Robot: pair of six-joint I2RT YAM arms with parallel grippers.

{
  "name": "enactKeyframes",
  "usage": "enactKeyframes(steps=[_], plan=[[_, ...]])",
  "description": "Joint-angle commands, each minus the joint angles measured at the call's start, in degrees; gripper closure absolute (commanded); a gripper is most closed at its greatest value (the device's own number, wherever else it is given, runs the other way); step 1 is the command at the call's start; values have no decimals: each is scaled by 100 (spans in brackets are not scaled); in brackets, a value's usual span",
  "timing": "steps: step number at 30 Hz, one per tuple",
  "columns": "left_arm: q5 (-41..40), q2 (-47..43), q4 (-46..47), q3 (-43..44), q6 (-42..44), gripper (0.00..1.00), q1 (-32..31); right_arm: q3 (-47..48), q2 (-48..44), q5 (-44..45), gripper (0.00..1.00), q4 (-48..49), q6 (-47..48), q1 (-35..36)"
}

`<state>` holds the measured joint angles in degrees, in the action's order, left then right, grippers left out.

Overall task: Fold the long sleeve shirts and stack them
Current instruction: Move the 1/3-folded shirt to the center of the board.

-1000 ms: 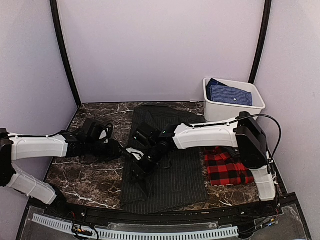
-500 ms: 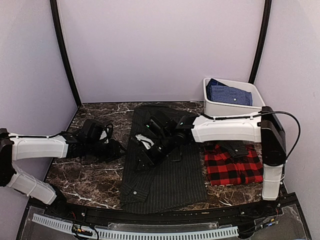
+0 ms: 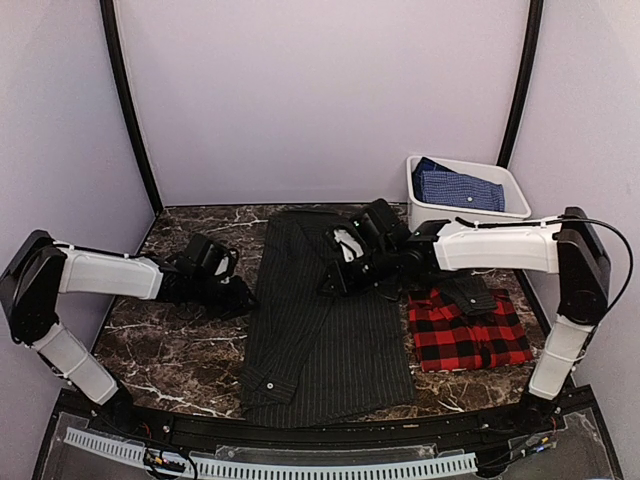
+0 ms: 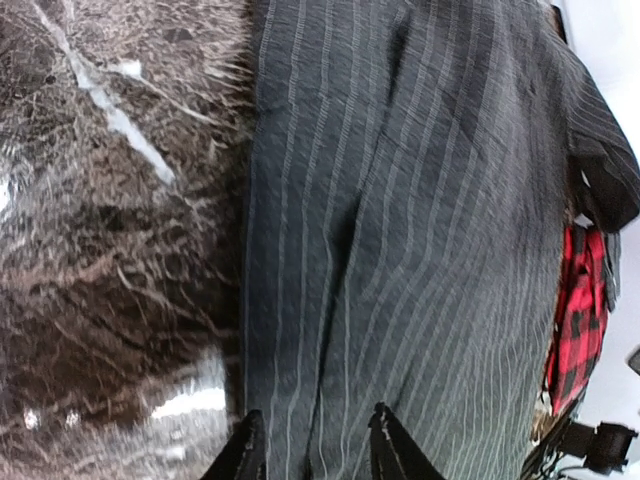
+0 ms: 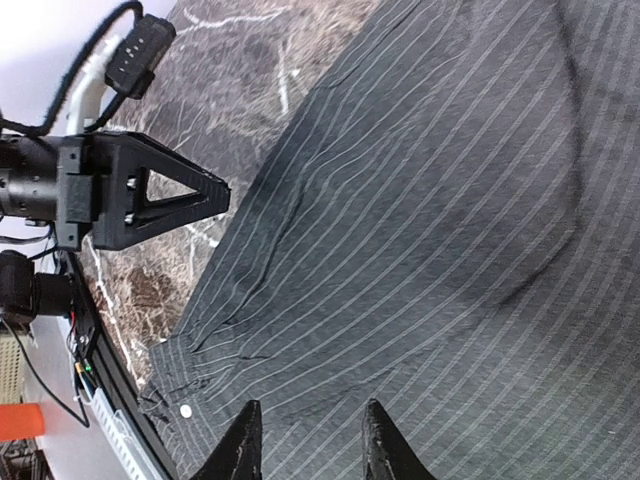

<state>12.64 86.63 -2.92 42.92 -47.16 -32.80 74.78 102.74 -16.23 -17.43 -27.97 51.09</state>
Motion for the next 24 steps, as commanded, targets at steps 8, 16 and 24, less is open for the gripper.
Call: enactKeyframes(steps=[8, 16, 24], plan=[[-471, 1380, -51, 1094, 329, 68, 280, -1138, -1119, 615, 68, 741, -50, -460], [-470, 2135, -150, 1601, 281, 87, 315, -1538, -1505, 623, 68, 727, 63, -802], [-716, 2049, -384, 1453, 319, 100, 506, -1567, -1451, 644, 68, 745, 151, -860]])
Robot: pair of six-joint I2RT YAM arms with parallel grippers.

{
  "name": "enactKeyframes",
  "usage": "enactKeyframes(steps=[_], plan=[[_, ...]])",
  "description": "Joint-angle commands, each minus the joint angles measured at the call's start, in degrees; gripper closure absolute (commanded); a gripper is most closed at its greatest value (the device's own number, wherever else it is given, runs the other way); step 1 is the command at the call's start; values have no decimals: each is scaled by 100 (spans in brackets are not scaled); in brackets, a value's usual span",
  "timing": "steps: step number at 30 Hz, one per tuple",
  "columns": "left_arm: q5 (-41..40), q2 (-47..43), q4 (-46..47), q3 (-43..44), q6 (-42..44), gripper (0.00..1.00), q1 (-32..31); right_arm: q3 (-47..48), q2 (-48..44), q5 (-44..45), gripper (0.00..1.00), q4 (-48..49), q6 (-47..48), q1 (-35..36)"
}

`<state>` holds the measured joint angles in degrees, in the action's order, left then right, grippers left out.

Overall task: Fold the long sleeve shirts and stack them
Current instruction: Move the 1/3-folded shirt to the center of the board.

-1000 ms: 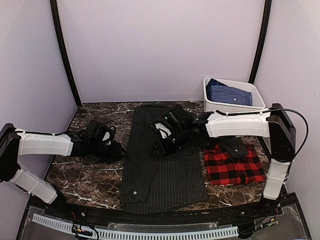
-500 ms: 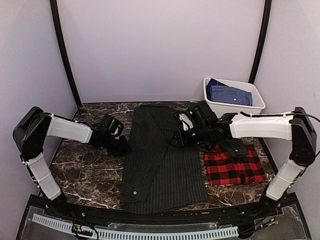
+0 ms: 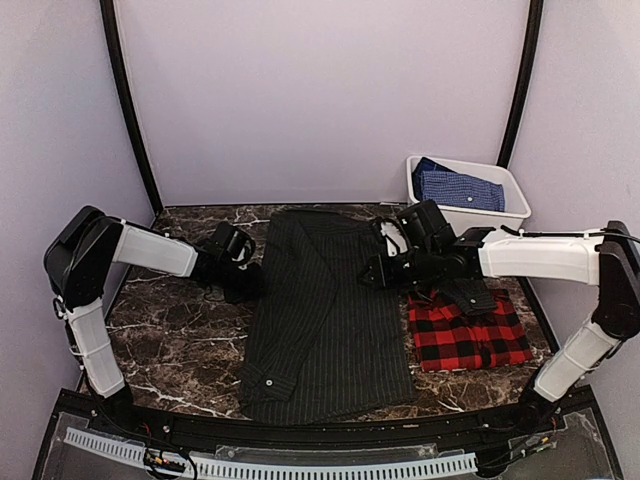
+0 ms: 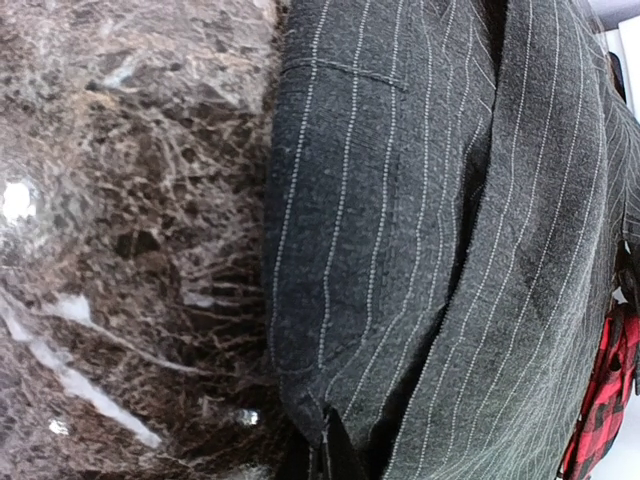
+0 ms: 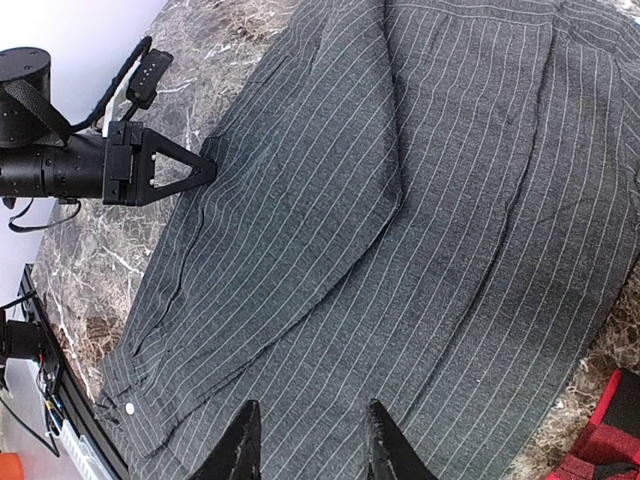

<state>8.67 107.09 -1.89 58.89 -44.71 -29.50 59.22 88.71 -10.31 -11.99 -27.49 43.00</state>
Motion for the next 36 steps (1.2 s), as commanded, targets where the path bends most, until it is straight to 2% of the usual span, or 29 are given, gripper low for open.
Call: enactKeyframes(steps=[1, 9, 15, 24, 29, 36], plan=[[-338, -31, -509, -206, 93, 100, 250, -1, -28, 37, 68, 219, 101, -47], [-368, -362, -692, -520, 396, 100, 782, 113, 177, -17, 68, 307, 79, -46], [-342, -490, -788, -572, 463, 100, 906, 148, 145, 189, 68, 285, 107, -75], [-305, -847, -1075, -168, 748, 75, 911, -135, -367, 569, 66, 313, 3, -325], [-489, -1138, -1338, 255, 904, 72, 883, -537, -860, 755, 64, 460, -176, -549], [27, -856, -925, 905, 1029, 72, 511, -689, -1092, 748, 64, 481, -240, -688]])
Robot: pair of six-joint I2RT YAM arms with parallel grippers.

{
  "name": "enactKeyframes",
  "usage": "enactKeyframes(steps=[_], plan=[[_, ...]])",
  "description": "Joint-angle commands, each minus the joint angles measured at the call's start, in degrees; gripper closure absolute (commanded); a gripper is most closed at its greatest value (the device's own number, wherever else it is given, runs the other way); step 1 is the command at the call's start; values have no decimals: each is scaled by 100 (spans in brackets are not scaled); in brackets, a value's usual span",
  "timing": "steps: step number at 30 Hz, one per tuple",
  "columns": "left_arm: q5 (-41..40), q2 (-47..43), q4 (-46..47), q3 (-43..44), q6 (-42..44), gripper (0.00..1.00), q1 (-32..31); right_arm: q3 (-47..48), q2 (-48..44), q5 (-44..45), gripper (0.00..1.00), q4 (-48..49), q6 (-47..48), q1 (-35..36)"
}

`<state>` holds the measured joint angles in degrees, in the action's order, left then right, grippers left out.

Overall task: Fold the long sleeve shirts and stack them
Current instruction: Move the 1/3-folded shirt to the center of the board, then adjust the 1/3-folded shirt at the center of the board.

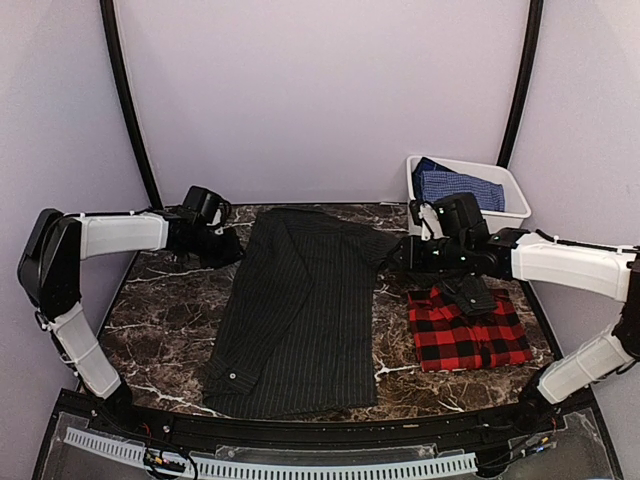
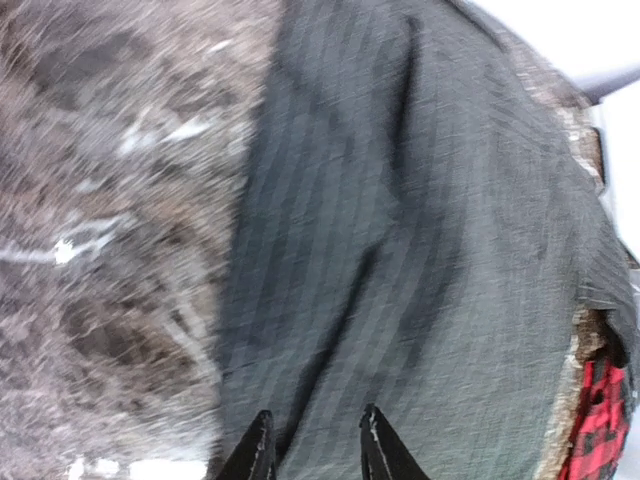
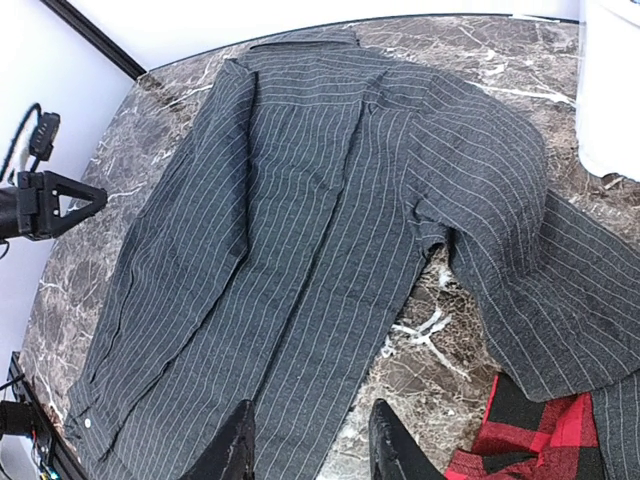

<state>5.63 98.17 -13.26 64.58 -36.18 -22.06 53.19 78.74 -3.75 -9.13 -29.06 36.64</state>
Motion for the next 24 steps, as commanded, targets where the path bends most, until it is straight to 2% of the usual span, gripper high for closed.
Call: enactKeyframes(steps=[1, 5, 15, 24], plan=[[402, 124, 254, 506, 183, 72, -337, -75, -101, 79, 64, 188, -76, -60], [593, 773, 399, 1105, 250, 74, -586, -31, -98, 37, 64, 131, -65, -70], [628, 2382, 735, 2029, 261, 77, -586, -29, -251, 23, 64, -43, -111, -78], [527, 2653, 637, 2107, 217, 78, -549, -139, -511, 258, 64, -224, -112, -94]])
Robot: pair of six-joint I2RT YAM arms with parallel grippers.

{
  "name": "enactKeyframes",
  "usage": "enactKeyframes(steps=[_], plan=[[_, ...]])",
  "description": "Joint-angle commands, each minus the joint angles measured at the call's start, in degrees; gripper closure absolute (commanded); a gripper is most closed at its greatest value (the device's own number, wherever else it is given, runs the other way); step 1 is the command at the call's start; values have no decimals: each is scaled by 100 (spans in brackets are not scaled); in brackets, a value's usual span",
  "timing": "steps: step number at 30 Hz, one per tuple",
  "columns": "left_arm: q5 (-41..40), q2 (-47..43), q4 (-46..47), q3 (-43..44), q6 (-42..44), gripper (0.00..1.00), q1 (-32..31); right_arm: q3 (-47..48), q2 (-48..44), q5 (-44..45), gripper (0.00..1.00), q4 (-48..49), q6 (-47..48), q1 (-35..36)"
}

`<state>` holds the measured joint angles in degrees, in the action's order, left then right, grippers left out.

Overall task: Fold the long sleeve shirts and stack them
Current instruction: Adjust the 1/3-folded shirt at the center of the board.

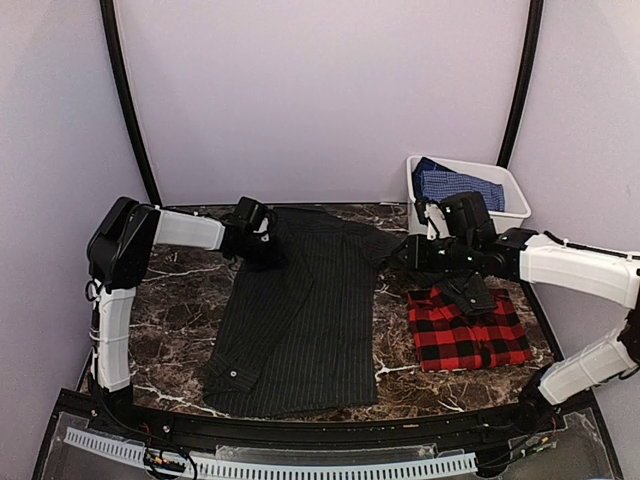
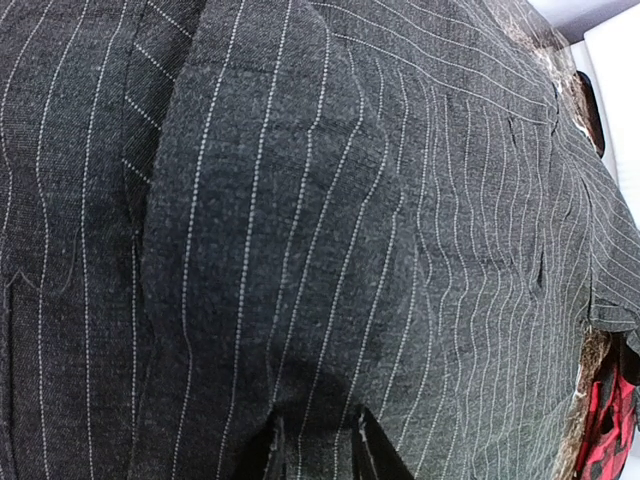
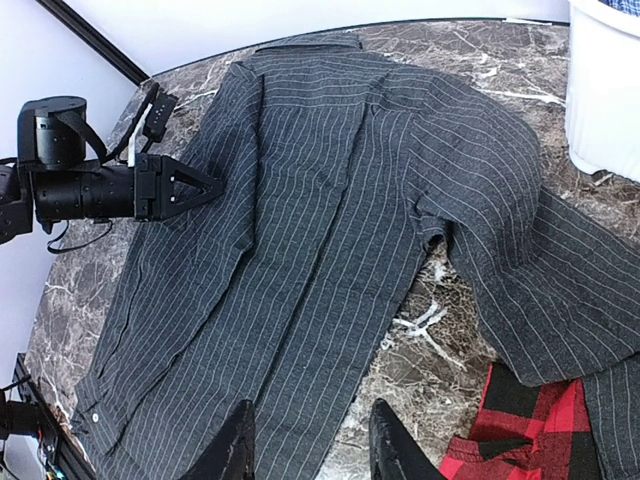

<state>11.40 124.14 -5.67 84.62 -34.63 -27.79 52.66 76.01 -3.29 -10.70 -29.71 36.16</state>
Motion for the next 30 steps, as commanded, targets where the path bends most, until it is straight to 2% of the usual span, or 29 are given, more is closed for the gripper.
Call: enactKeyframes(steps=[1, 7, 15, 20, 30], plan=[[-32, 57, -159, 133, 75, 78, 22, -94, -306, 259, 64, -91, -36, -54], [182, -34, -339, 478, 222, 75, 15, -264, -778, 670, 62, -307, -54, -244], [573, -513, -452, 840, 409, 62, -45, -937, -1566, 970, 46, -765, -491, -799], [783, -913, -405, 722, 402, 54, -82, -1562, -2109, 660, 40, -804, -811, -1420], [991, -1746, -357, 42, 335, 53, -190, -2669, -2679, 103, 38, -632, -1113, -2639]])
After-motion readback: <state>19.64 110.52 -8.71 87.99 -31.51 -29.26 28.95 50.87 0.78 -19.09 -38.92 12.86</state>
